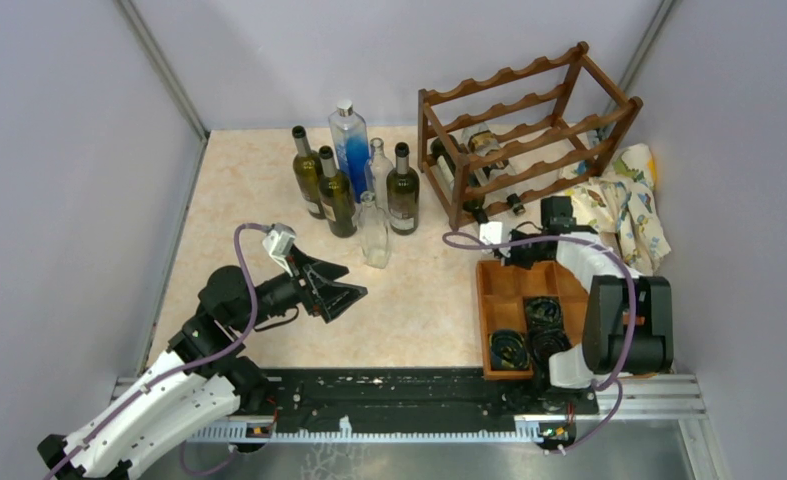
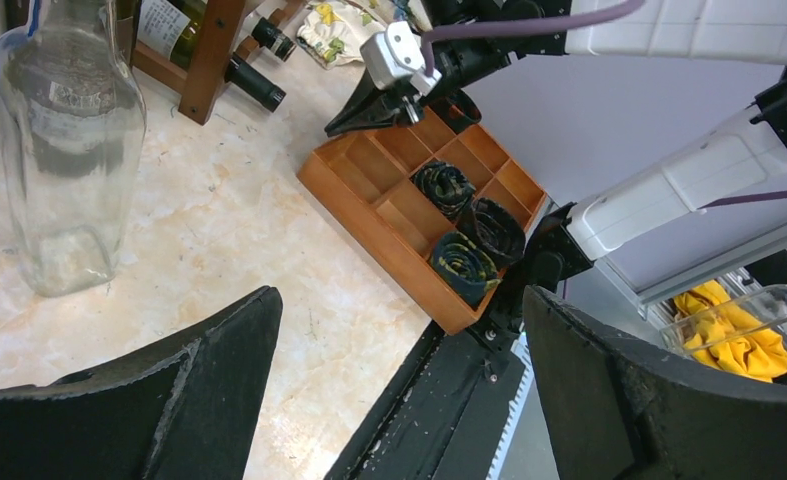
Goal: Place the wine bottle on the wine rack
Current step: Move the distractor to the corner of the board.
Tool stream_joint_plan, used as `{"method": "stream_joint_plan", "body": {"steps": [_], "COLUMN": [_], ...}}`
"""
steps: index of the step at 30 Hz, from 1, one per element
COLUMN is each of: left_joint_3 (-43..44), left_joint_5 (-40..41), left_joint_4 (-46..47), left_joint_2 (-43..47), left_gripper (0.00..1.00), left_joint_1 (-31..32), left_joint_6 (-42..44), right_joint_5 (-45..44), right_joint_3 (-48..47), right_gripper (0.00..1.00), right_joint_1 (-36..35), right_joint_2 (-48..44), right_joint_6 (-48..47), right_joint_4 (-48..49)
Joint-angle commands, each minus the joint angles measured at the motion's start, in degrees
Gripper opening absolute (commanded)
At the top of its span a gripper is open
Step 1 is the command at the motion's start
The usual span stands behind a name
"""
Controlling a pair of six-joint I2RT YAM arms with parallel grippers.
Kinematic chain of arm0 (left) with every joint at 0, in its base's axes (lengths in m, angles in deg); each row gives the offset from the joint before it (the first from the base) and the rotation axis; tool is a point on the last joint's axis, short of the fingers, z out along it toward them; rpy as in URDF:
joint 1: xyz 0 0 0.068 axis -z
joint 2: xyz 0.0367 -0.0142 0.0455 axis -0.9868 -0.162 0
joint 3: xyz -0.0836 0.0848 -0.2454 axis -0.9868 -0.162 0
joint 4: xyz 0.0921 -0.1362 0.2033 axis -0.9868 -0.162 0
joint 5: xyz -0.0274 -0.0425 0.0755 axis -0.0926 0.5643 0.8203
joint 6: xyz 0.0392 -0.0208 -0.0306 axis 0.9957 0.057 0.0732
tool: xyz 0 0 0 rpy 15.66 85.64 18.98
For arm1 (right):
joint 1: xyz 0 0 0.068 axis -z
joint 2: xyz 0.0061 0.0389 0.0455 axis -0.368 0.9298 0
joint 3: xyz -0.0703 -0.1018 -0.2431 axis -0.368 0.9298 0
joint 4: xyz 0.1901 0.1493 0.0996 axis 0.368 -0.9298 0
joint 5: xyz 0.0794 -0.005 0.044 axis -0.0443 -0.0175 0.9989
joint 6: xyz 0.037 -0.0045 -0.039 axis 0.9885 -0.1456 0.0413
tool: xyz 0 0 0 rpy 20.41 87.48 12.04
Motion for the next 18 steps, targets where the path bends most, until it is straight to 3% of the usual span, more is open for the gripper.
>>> {"method": "stream_joint_plan", "body": {"steps": [1,5,9,13,18], "left_joint_3": [1.05,3.03,7.28,16.37,29.57], "left_joint_5": [-0.64,-0.84,0.74,5.44,17.63], "left_joint_4": [1.76,1.77,-0.19,-6.32,-17.02], "left_joint_2": [-0.62,-2.28,-4.59,-9.89,-19.82], "left_gripper": [0.96,0.96,0.95,0.96,0.95], "left_joint_1": [0.03,0.04,0.02,0.02,0.02], "left_joint_6": [1.03,2.17,5.12,11.53,18.95], "right_joint_5": [1.77,-1.64,1.22,5.93,10.56], "right_joint_3": [3.68,0.47,-10.68,-15.77,-8.75], "right_gripper": [0.06,0.09,0.22,0.52,0.87], "right_joint_1": [-2.70,-3.78,-1.02,-0.60,-0.19], "right_joint_2": [-3.18,-6.55,-10.68,-15.02,-23.32], "right_joint_6": [0.84,17.59,26.39,32.68,44.19], "right_joint_4": [-9.84,-2.67,-10.55,-18.67,-13.82]}}
